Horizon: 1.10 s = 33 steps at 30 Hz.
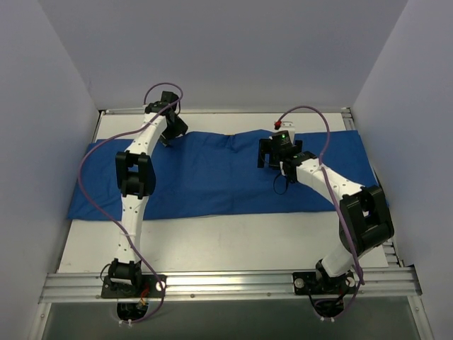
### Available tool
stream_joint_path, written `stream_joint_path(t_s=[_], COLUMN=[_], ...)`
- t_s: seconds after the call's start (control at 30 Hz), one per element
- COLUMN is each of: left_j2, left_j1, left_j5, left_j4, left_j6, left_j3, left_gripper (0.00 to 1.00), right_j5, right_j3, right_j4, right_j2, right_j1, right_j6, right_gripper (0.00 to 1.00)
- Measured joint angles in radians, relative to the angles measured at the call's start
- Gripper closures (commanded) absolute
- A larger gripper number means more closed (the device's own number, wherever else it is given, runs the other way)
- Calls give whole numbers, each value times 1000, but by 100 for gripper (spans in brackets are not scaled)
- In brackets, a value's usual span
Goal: Open and lay out the surgical kit
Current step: Open the surgical kit at the center of the board.
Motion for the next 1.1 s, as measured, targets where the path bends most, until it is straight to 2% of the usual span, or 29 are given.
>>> stream_joint_path(t_s=[0.13, 0.27, 0.3, 0.73, 0.97, 1.1], left_j2=[3, 3, 3, 0, -11, -19], left_j1=[-2, -2, -2, -3, -2, -2], left_j5=[0, 2, 3, 16, 25, 26], left_j4=[-18, -33, -35, -34, -34, -36], left_j6=[8, 15, 18, 37, 58, 74], left_j3=[0, 0, 0, 0, 0, 0], left_gripper=[25, 33, 39, 86, 97, 98], right_j5=[0, 0, 0, 27, 93, 127], right_j3=[0, 0, 0, 0, 55, 175], right_j4=[2, 2, 2, 3, -32, -55], right_j2=[-7, -7, -7, -23, -8, 58], right_j1=[0, 0, 0, 0, -13, -47], right_j6=[0, 0, 0, 2, 52, 106], right_gripper=[3, 3, 3, 3, 4, 5])
